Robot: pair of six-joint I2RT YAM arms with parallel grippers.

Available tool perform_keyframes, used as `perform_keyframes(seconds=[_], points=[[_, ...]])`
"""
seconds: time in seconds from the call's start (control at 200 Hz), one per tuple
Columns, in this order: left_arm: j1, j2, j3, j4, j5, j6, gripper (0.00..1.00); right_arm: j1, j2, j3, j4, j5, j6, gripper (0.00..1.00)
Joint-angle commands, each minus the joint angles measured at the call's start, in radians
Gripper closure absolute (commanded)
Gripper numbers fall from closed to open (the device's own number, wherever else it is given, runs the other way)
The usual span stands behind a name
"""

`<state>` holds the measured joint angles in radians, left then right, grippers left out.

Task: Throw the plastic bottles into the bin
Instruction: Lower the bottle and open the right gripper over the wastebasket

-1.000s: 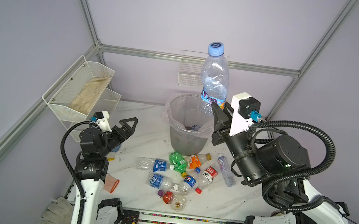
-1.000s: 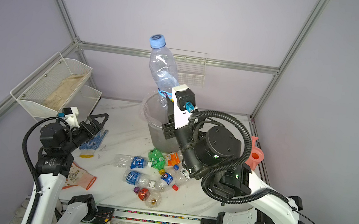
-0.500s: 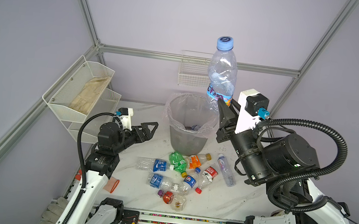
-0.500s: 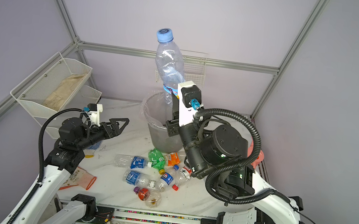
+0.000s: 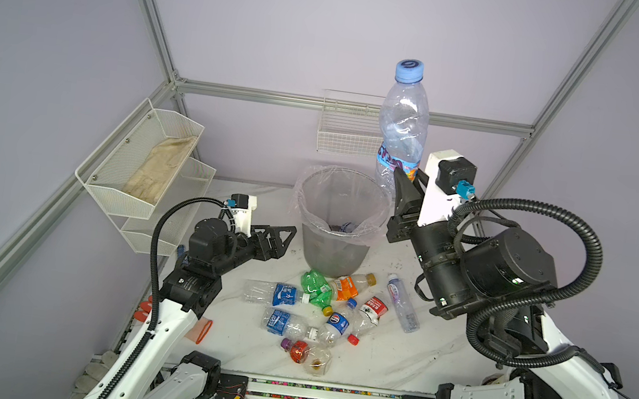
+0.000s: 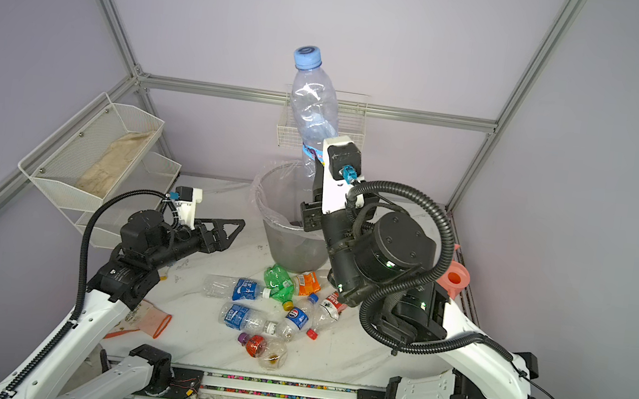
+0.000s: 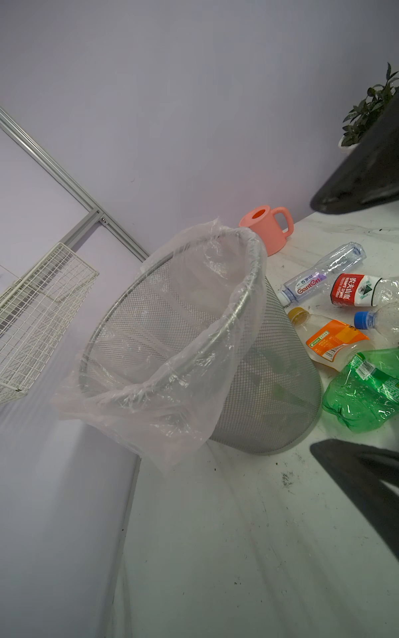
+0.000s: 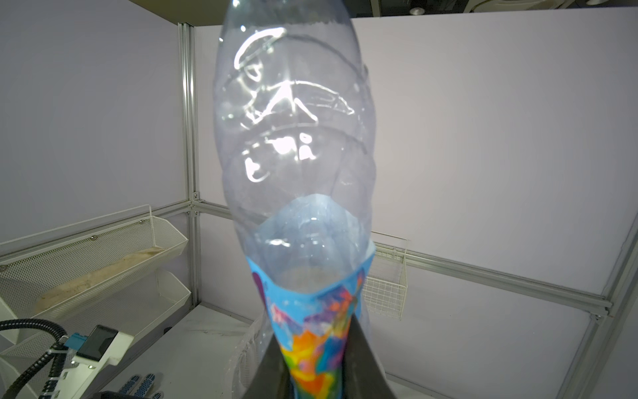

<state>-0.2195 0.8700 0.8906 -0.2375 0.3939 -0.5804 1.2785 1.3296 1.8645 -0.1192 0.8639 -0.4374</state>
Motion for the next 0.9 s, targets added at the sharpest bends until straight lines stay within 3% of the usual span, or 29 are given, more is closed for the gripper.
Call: perform_keyframes(seconds=[0.0, 0.13, 0.25, 0.27, 0.305, 0.35, 0.375, 0.425, 0.465, 0.895], points=[[-0.006, -0.013, 0.105, -0.003, -0.019, 0.036, 0.00, -0.122, 0.084, 0.056, -0.156, -0.133, 0.178, 1.00], [-0.007, -0.029, 0.105, -0.025, -0.034, 0.047, 0.00, -0.371, 0.191, 0.115, -0.358, -0.457, 0.390, 1.00], [-0.007, -0.043, 0.103, -0.040, -0.039, 0.050, 0.00, -0.456, 0.363, 0.173, -0.517, -0.610, 0.442, 1.00], [-0.007, -0.045, 0.103, -0.043, -0.038, 0.050, 0.00, -0.459, 0.387, 0.183, -0.537, -0.607, 0.451, 0.91], [-0.007, -0.047, 0.106, -0.047, -0.038, 0.050, 0.00, -0.463, 0.421, 0.208, -0.577, -0.569, 0.479, 0.63], [-0.007, -0.049, 0.112, -0.058, -0.038, 0.053, 0.00, -0.463, 0.434, 0.234, -0.602, -0.522, 0.508, 0.49], [-0.006, -0.054, 0.114, -0.064, -0.041, 0.056, 0.00, -0.462, 0.424, 0.235, -0.595, -0.507, 0.511, 0.35], [-0.007, -0.060, 0.115, -0.075, -0.047, 0.061, 0.00, -0.462, 0.371, 0.207, -0.526, -0.506, 0.496, 0.27], [-0.007, -0.063, 0.114, -0.079, -0.053, 0.065, 0.00, -0.462, 0.331, 0.190, -0.477, -0.501, 0.481, 0.04], [-0.009, -0.049, 0.114, -0.081, -0.052, 0.062, 0.00, -0.463, 0.241, 0.168, -0.464, -0.513, 0.482, 0.03]])
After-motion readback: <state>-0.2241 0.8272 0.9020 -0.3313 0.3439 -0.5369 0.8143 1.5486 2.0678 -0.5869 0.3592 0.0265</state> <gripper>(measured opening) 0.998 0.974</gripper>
